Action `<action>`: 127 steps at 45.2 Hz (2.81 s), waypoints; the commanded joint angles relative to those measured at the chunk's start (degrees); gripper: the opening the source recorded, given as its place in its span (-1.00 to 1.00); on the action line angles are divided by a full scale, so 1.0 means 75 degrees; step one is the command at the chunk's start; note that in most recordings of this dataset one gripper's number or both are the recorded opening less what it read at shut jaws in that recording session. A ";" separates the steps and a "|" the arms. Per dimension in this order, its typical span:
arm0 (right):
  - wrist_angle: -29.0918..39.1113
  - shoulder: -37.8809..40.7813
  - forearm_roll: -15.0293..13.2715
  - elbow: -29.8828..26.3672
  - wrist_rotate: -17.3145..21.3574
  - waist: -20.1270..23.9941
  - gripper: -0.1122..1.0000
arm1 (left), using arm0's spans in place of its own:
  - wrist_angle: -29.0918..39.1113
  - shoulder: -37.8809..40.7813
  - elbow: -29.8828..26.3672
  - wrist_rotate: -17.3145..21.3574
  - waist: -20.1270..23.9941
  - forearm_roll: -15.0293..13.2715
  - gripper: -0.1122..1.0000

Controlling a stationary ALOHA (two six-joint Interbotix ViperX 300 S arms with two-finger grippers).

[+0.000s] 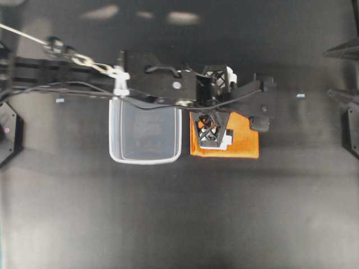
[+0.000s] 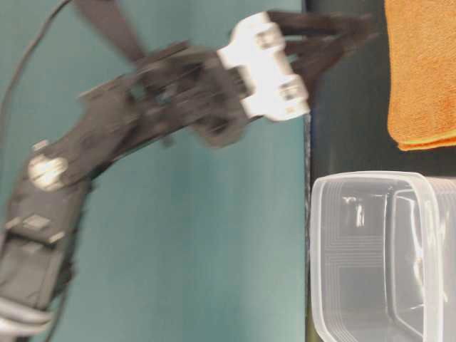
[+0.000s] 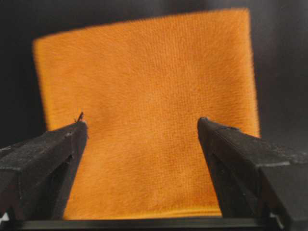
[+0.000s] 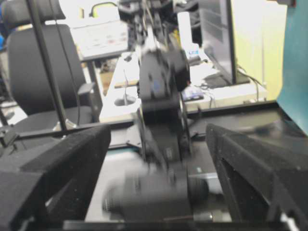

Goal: Place the orange towel into the container with the left arm.

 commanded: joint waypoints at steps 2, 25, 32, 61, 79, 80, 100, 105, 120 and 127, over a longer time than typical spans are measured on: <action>0.0059 0.0000 0.0012 -0.0105 0.0035 -0.0023 0.59 | -0.0047 0.0410 -0.0281 0.0012 -0.0023 0.0023 0.80; 0.0070 0.0000 0.0023 -0.0094 0.0059 -0.0023 0.59 | -0.0023 0.1031 -0.0340 -0.0035 -0.0035 0.0023 0.77; 0.0070 0.0000 0.0023 -0.0094 0.0059 -0.0012 0.58 | 0.0117 0.1020 -0.0340 -0.0035 -0.0117 0.0023 0.49; 0.0070 0.0000 0.0023 -0.0082 0.0023 -0.0023 0.58 | 0.1582 -0.0937 -0.1113 0.0047 -0.0176 0.0023 -0.69; 0.0070 0.0000 0.0023 -0.0059 0.0000 -0.0023 0.58 | 0.3105 -0.3609 0.0621 0.0035 0.0258 0.0023 -0.69; 0.0070 0.0000 0.0012 -0.0047 0.0000 -0.0023 0.58 | 0.3070 -0.3715 0.0785 0.0035 0.0281 0.0023 -0.69; 0.0070 0.0000 0.0023 -0.0035 0.0000 -0.0023 0.58 | 0.2344 -0.4711 0.2508 0.0023 0.0270 0.0023 -0.69; 0.0070 0.0000 0.0023 -0.0035 0.0000 -0.0023 0.58 | 0.2332 -0.4687 0.2484 0.0012 0.0270 0.0023 -0.69; 0.0070 0.0000 0.0023 -0.0035 0.0023 -0.0023 0.58 | 0.2285 -0.4711 0.2707 -0.0035 0.0270 0.0023 -0.68; 0.0070 0.0000 0.0023 -0.0035 0.0023 -0.0012 0.58 | 0.2133 -0.4687 0.2883 -0.0082 0.0270 0.0023 -0.67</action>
